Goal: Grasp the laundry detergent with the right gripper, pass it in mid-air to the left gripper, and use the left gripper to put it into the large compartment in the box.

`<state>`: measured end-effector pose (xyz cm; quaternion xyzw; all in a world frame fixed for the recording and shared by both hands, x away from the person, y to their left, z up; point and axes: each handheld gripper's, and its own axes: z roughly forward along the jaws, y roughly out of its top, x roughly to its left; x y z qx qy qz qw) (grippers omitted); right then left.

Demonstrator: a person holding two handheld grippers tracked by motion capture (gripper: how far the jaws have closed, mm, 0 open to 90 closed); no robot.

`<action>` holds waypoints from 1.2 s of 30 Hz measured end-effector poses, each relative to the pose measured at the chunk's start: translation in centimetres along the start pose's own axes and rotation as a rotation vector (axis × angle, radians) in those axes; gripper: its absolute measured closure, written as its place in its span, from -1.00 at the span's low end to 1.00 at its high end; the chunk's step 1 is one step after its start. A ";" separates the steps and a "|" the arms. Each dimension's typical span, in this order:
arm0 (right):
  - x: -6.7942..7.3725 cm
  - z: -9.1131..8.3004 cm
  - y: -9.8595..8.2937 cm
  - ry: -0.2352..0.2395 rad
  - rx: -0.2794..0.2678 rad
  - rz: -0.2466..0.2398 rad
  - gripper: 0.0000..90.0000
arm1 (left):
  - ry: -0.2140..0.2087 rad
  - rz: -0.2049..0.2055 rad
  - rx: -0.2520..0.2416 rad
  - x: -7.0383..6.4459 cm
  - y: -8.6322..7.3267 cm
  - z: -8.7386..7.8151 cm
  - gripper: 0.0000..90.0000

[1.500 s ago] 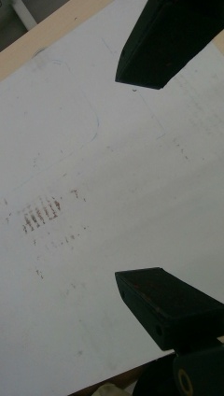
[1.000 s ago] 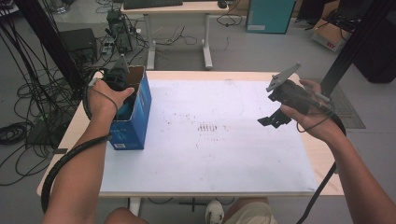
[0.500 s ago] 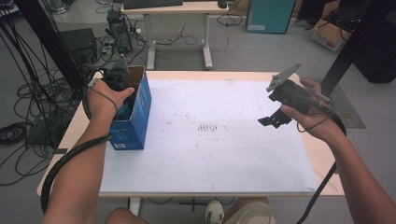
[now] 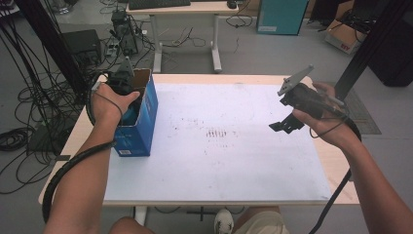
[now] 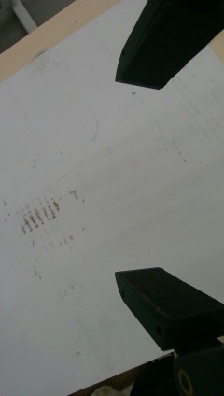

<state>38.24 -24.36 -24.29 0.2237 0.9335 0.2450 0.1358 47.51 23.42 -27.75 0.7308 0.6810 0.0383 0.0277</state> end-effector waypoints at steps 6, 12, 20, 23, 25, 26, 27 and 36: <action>0.1 0.0 0.1 0.000 -0.001 0.000 -0.88 | 0.001 0.002 -0.001 0.0 0.0 0.0 -0.17; 0.1 0.1 0.1 -0.001 -0.005 0.001 -0.88 | 0.003 0.002 -0.001 -0.1 0.0 0.0 -0.17; 0.2 0.1 0.0 -0.001 -0.005 0.006 -0.88 | 0.006 0.004 -0.002 -0.1 0.0 0.0 -0.17; 0.1 0.1 0.0 0.002 -0.002 0.001 -0.88 | 0.008 0.004 -0.002 -0.2 0.0 0.0 -0.17; 0.2 0.1 -0.1 0.003 0.004 0.006 -0.88 | 0.008 0.003 -0.002 -0.2 0.0 0.0 -0.17; 0.2 0.1 -0.1 0.004 0.002 0.002 -0.88 | 0.008 0.002 -0.002 -0.2 0.0 0.0 -0.17; 0.2 0.1 -0.1 0.005 -0.004 0.002 -0.88 | 0.008 0.002 -0.001 -0.2 0.0 0.0 -0.17; 0.2 0.0 -0.1 -0.001 -0.005 0.006 -0.88 | 0.006 0.002 -0.005 -0.1 -0.1 0.0 -0.17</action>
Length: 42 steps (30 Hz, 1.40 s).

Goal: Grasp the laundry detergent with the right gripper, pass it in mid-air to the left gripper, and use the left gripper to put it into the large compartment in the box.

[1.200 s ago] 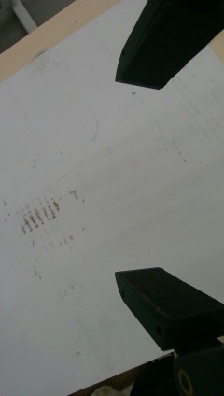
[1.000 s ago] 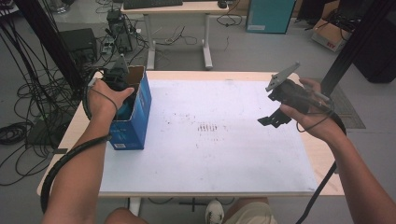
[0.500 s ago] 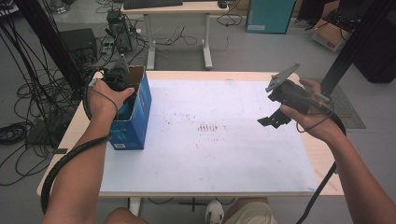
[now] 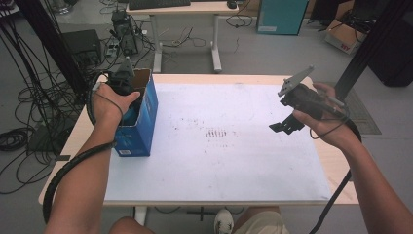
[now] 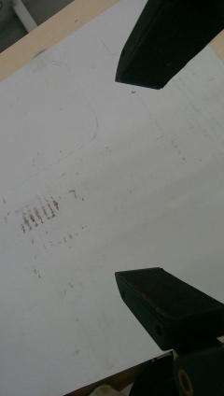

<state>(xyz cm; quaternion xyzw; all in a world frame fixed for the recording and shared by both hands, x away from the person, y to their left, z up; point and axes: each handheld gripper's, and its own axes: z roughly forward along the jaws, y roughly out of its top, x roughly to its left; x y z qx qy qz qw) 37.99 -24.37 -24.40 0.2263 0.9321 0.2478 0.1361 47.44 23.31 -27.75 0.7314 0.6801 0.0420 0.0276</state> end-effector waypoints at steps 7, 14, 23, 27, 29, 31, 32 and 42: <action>0.0 0.0 0.0 0.001 -0.005 -0.005 -0.88 | -0.001 0.000 -0.001 0.0 0.0 0.0 -0.17; 0.1 0.0 0.2 -0.003 -0.001 -0.004 -0.88 | -0.003 0.001 -0.003 0.1 0.0 0.0 -0.17; 0.2 0.0 0.2 -0.002 0.000 -0.009 -0.88 | -0.002 0.001 -0.005 0.1 0.0 0.0 -0.18; 0.1 0.0 0.1 0.002 0.002 -0.013 -0.88 | -0.002 0.004 -0.006 0.0 0.0 0.0 -0.18; 0.2 0.0 0.1 -0.002 0.000 -0.013 -0.88 | 0.001 0.006 -0.008 0.0 0.0 0.0 -0.19; 0.2 0.1 0.1 -0.003 0.005 -0.003 -0.88 | 0.002 0.003 -0.005 0.0 0.0 0.0 -0.22; 0.1 0.0 0.1 -0.001 0.009 -0.014 -0.88 | 0.003 0.004 -0.008 0.0 0.0 0.0 -0.22; 0.3 0.1 0.2 -0.003 -0.001 -0.006 -0.88 | -0.008 -0.001 -0.036 0.0 -0.2 -0.9 -0.36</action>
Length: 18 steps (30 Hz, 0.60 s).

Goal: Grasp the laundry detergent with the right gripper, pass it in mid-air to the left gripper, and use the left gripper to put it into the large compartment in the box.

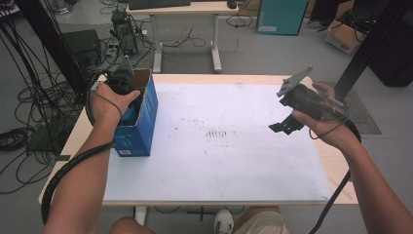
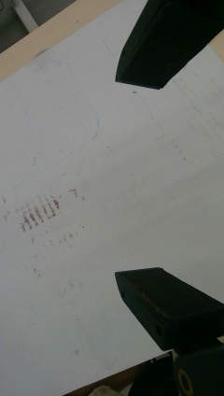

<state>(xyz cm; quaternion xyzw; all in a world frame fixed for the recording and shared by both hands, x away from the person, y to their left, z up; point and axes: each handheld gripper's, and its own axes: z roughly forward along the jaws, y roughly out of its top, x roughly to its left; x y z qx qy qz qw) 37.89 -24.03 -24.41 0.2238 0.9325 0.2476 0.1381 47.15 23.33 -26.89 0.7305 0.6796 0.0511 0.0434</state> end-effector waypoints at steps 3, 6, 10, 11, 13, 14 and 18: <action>0.0 0.1 0.1 0.006 0.010 -0.006 -0.88 | 0.002 0.002 -0.006 -0.1 -0.1 -0.6 -0.36; 0.1 0.2 0.4 0.004 0.001 -0.005 -0.88 | 0.013 0.007 -0.018 -0.1 -0.2 -1.5 -0.42; -0.1 0.1 0.7 0.007 0.003 -0.018 -0.88 | 0.022 0.011 -0.035 -0.3 -0.5 -2.5 -0.43; 0.0 0.2 0.8 0.006 0.002 -0.011 -0.88 | 0.024 0.017 -0.037 -0.3 -0.7 -2.9 -0.43; 0.0 0.3 0.9 0.008 0.002 -0.010 -0.88 | 0.030 0.022 -0.033 -0.4 -0.9 -3.4 -0.45; 0.0 0.3 1.0 0.010 0.004 -0.015 -0.88 | 0.033 0.019 -0.035 -0.4 -1.1 -3.7 -0.44; 0.0 0.6 1.2 0.009 0.006 -0.009 -0.88 | 0.041 0.033 -0.060 -0.6 -1.8 -5.3 -0.48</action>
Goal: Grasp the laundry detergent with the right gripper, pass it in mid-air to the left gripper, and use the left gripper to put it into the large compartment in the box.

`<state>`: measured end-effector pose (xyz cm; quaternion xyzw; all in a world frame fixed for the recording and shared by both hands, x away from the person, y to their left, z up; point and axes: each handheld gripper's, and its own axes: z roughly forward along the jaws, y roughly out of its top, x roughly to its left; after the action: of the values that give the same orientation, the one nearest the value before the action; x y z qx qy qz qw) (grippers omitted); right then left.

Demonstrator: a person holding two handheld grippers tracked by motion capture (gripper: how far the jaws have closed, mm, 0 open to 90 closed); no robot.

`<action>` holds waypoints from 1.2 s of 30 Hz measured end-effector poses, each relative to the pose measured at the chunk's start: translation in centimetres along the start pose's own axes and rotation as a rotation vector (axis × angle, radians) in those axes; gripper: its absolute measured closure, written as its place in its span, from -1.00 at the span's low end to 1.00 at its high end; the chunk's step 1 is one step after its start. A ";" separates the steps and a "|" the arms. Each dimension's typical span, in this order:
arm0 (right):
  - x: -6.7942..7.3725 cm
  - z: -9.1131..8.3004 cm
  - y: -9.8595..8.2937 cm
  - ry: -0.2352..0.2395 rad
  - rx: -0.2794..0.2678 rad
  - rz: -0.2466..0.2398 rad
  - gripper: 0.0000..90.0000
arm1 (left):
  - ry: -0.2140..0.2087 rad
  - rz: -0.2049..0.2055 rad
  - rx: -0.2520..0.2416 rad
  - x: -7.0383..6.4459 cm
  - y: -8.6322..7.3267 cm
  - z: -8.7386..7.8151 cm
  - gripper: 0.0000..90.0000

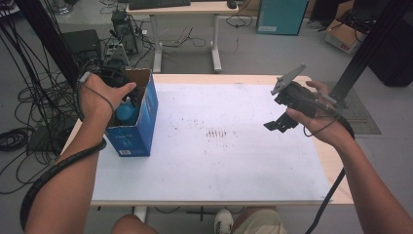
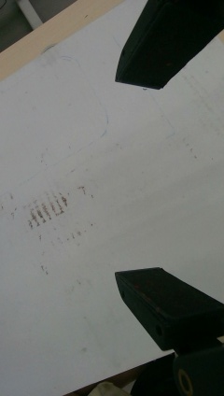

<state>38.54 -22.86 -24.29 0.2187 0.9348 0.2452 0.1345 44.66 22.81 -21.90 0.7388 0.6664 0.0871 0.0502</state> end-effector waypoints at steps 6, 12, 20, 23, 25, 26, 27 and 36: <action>-0.3 0.5 0.5 0.018 0.016 0.008 -0.88 | -0.019 0.037 -0.044 -0.9 -0.7 -2.5 -0.60; -0.9 0.7 1.0 0.009 0.033 0.021 -0.88 | -0.051 0.108 -0.086 -3.1 -1.1 -3.9 -0.65; -2.1 1.8 1.4 0.023 0.068 0.036 -0.88 | -0.123 0.225 -0.088 -7.0 -1.5 -3.2 -0.70; -2.5 2.2 1.6 0.026 0.085 0.031 -0.88 | -0.156 0.268 -0.082 -8.3 -1.7 -2.8 -0.74; -2.9 2.4 1.8 0.030 0.090 0.030 -0.88 | -0.187 0.284 -0.078 -8.9 -1.7 -2.6 -0.75; -2.9 2.5 1.8 0.028 0.089 0.039 -0.88 | -0.196 0.292 -0.085 -9.1 -1.7 -2.4 -0.76; -3.1 2.7 1.9 0.031 0.092 0.035 -0.88 | -0.197 0.302 -0.082 -9.4 -1.7 -2.3 -0.76; -3.9 4.2 2.0 0.039 0.150 0.058 -0.88 | -0.204 0.372 -0.059 -11.6 -2.4 -0.8 -0.76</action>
<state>44.12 -21.46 -26.23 0.2505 0.9463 0.1824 0.0923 41.05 11.55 -22.33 0.8522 0.5072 0.0391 0.1224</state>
